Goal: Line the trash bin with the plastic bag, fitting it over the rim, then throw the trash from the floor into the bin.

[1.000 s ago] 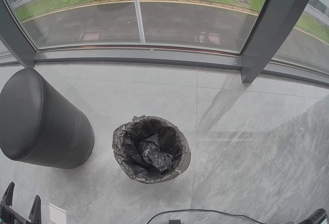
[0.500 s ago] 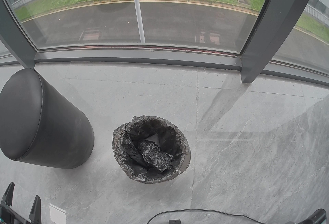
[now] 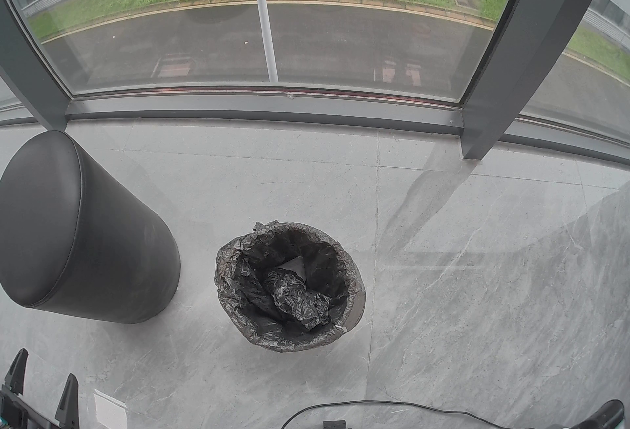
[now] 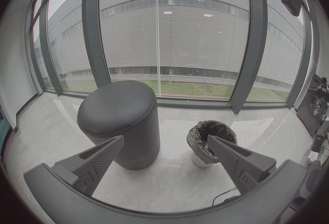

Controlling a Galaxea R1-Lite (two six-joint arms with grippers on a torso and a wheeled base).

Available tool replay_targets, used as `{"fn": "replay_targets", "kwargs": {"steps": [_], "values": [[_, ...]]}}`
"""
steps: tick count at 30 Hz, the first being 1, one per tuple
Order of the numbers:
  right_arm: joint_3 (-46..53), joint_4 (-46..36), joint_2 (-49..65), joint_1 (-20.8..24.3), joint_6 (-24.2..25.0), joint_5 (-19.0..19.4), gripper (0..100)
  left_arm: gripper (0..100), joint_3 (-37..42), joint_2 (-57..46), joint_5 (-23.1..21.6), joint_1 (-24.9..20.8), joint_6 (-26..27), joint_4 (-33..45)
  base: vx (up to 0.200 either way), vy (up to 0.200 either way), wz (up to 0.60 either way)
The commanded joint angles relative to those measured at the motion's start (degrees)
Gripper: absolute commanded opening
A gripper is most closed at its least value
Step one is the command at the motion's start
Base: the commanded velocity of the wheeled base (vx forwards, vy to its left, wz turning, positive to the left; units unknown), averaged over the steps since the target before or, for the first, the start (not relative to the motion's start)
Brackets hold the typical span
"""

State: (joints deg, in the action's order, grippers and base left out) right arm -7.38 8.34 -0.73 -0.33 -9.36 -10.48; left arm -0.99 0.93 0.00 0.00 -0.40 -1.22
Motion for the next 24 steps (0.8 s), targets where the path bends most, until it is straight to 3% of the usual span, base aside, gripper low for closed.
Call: {"fn": "replay_targets", "kwargs": {"steps": [1, 9, 15, 20, 24], "values": [[7.38, -2.19, 0.73, 0.07, 0.22, 3.8, 100, 100, 0.99, -0.93, 0.0, 0.0, -0.04, -0.01, 0.0, 0.0, 0.0], [7.2, -5.0, 0.73, 0.07, 6.02, 5.56, 100, 100, 0.99, -0.84, 0.0, 0.0, -0.04, -0.01, 0.0, 0.0, 0.0], [7.11, -5.26, 0.73, 0.07, 8.13, 15.76, 100, 100, 0.99, -0.84, 0.0, 0.0, -0.04, -0.01, 0.0, 0.0, 0.0], [6.94, -5.88, 0.73, 0.07, 8.57, 15.49, 100, 100, 0.99, -0.84, 0.0, 0.0, -0.04, -0.01, 0.0, 0.0, 0.0], [7.02, -5.88, 0.73, 0.07, 8.04, 12.42, 100, 100, 0.99, -0.93, 0.0, 0.0, -0.04, -0.01, 0.0, 0.0, 0.0]]}}
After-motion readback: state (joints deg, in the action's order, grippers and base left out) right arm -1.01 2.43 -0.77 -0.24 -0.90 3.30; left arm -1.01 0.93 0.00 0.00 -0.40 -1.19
